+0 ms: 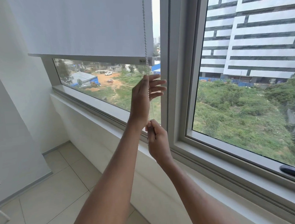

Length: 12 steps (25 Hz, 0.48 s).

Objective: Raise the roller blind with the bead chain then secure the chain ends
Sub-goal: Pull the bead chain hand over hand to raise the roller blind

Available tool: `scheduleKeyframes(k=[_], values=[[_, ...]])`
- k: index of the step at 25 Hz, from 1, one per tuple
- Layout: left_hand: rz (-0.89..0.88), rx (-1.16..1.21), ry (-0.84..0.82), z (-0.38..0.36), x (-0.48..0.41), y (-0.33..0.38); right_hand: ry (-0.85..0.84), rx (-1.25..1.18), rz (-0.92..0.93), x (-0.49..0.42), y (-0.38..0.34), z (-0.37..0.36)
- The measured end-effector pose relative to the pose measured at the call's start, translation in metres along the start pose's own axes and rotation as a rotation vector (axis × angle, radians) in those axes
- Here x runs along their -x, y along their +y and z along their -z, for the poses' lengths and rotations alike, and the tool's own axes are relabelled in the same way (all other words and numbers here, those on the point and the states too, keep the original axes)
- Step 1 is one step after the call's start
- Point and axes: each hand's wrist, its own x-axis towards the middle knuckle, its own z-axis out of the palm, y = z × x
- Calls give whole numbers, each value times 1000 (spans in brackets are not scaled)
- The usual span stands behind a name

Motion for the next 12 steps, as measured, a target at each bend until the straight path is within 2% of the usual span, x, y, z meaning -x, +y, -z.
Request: scheduleKeyframes(k=[4,7,12], values=[[-122,9,84,-15,-17,23,0,-26,-15,5,1,-5],[-129,26,103,-19,-10,20,-6,-46,-18,8,5,-5],[-80,-6,131,-18,7,-2,-112,-15,-120,22,20,-1]])
